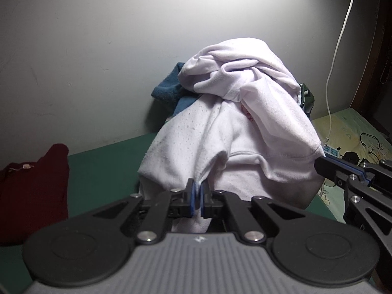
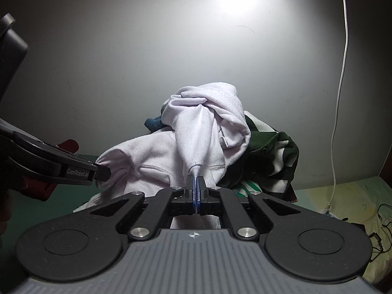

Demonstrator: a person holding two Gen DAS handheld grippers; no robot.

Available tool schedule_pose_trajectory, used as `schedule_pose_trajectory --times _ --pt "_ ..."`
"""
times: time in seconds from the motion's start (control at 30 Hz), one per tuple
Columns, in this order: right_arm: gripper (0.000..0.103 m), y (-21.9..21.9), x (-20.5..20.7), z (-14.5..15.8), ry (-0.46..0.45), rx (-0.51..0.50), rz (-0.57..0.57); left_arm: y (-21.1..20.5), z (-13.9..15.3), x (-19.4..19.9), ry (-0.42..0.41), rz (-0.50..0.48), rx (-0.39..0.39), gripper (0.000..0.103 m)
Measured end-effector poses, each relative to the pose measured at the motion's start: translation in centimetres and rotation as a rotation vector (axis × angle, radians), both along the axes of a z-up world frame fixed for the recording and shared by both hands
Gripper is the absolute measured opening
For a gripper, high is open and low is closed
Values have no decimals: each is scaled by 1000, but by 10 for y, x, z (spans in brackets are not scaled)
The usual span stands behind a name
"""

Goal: Fold clothes
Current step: 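Pull the white sweatshirt off the heap onto open bed with both grippers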

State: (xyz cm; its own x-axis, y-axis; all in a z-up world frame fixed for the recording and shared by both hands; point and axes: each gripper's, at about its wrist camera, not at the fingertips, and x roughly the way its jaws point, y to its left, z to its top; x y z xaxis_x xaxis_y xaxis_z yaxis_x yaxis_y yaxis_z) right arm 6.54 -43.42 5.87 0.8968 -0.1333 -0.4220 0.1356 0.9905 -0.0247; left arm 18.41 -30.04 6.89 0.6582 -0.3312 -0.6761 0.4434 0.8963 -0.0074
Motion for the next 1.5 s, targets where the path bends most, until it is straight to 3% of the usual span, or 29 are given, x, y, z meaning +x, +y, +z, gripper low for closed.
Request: schedule_pose_trajectory --times 0.3,0.6,1.17,1.5 --pt "1 22 -45 -2 48 -2 80 21 9 -48 -41 -13 43 0" --pt "1 62 -98 -24 150 14 124 58 -10 -102 21 -12 51 0" --pt "1 154 -197 -33 290 121 77 166 -41 -225 100 -89 30 0" --pt "1 216 -220 -41 366 87 126 221 -52 -264 98 -84 67 0"
